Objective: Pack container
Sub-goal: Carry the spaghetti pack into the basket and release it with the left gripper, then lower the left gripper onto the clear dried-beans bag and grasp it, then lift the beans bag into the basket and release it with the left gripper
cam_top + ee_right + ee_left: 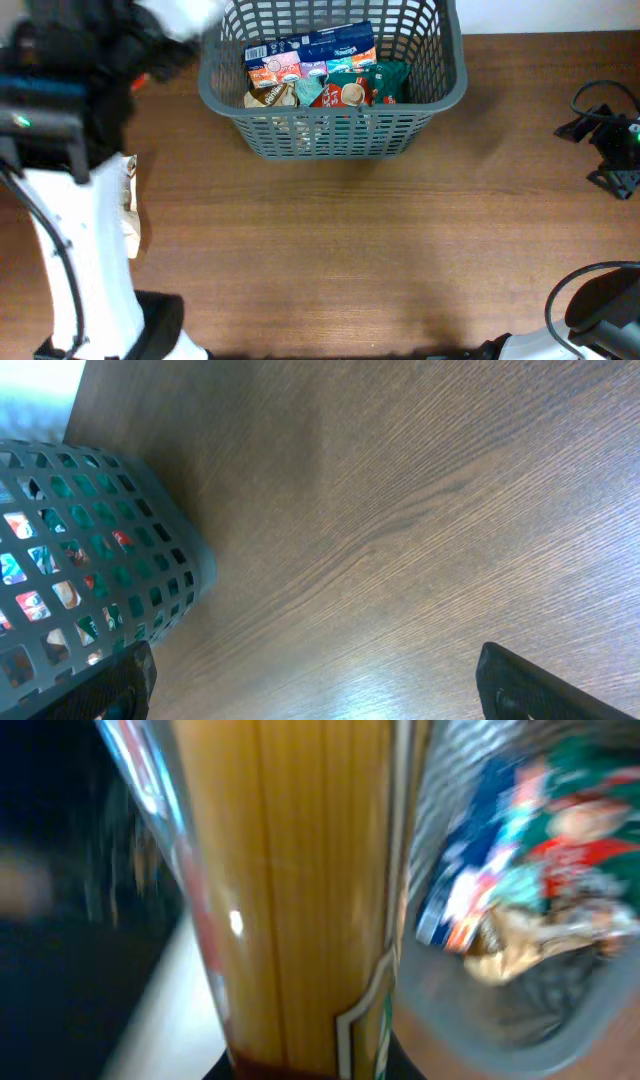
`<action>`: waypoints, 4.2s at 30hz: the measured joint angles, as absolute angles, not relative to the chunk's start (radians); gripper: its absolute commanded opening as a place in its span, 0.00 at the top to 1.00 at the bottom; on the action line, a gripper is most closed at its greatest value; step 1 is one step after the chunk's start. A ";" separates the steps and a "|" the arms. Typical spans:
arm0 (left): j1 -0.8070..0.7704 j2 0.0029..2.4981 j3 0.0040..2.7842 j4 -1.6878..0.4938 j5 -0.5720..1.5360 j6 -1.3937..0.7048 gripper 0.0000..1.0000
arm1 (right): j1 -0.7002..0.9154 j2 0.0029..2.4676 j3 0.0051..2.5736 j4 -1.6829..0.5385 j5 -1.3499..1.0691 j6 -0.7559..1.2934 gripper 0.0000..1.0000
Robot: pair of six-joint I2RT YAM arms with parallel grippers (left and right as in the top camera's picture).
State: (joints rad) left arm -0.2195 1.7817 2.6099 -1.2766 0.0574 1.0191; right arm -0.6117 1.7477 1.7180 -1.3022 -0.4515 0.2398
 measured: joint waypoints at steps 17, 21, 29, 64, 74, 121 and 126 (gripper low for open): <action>-0.430 2.258 2.570 -1.152 -0.206 1.214 0.98 | -0.612 1.748 1.718 -1.302 -0.451 0.240 0.01; -0.432 2.324 2.566 -1.140 -0.216 1.177 0.98 | -0.612 1.748 1.718 -1.302 -0.451 0.240 0.01; -0.433 2.374 2.565 -1.132 -0.218 1.093 0.79 | -0.612 1.748 1.718 -1.302 -0.451 0.240 0.01; 0.422 1.668 1.827 -1.285 -0.152 0.272 0.01 | -0.612 1.748 1.718 -1.302 -0.451 0.239 0.01; 0.579 1.926 1.607 -1.095 -0.002 0.220 0.01 | -0.612 1.748 1.718 -1.302 -0.451 0.240 0.01; 0.050 2.110 3.123 -1.441 0.324 0.408 0.98 | -0.612 1.748 1.718 -1.302 -0.451 0.239 0.01; -0.208 2.088 3.097 -1.430 0.291 0.733 0.98 | -0.612 1.748 1.718 -1.302 -0.451 0.240 0.01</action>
State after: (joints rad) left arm -0.2085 2.0884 3.0966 -1.4296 0.2909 0.7334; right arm -0.6117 1.7477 1.7180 -1.3022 -0.4515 0.2398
